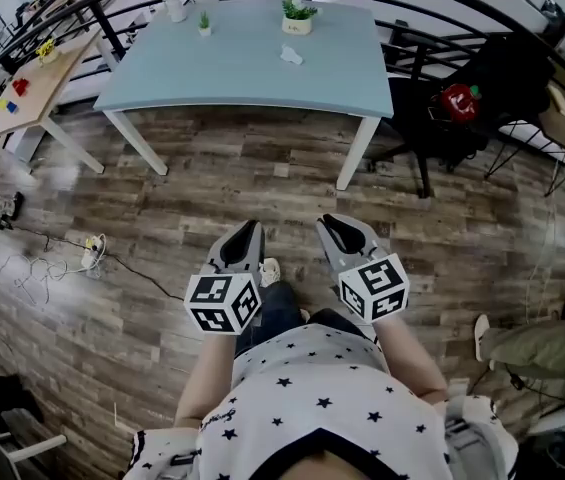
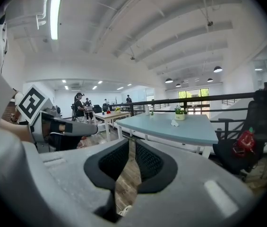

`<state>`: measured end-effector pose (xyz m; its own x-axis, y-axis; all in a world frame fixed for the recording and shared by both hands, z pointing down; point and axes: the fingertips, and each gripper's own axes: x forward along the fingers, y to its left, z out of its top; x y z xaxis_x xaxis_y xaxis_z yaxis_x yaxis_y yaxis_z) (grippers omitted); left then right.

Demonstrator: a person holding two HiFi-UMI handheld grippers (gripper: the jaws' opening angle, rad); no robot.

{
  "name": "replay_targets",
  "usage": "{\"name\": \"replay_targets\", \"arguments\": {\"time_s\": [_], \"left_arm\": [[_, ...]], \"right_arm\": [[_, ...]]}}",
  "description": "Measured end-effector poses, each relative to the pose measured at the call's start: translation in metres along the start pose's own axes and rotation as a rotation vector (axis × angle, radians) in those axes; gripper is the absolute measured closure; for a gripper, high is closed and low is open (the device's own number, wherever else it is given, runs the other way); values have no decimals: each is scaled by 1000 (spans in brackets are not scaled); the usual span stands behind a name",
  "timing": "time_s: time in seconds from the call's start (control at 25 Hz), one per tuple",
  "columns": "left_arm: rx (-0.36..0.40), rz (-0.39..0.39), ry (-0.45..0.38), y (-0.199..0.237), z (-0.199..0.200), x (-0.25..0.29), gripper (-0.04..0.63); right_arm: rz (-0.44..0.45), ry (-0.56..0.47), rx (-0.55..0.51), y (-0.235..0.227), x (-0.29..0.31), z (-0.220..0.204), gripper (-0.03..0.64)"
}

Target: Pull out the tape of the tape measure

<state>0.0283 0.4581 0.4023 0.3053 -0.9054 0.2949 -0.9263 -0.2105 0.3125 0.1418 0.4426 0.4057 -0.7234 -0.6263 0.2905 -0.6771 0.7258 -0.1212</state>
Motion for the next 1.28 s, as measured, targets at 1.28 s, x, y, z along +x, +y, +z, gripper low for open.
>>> {"name": "replay_targets", "arguments": {"time_s": [1.28], "left_arm": [[22, -73, 11, 106, 101, 186, 445]], "right_arm": [[45, 4, 43, -111, 198, 80, 423]]}}
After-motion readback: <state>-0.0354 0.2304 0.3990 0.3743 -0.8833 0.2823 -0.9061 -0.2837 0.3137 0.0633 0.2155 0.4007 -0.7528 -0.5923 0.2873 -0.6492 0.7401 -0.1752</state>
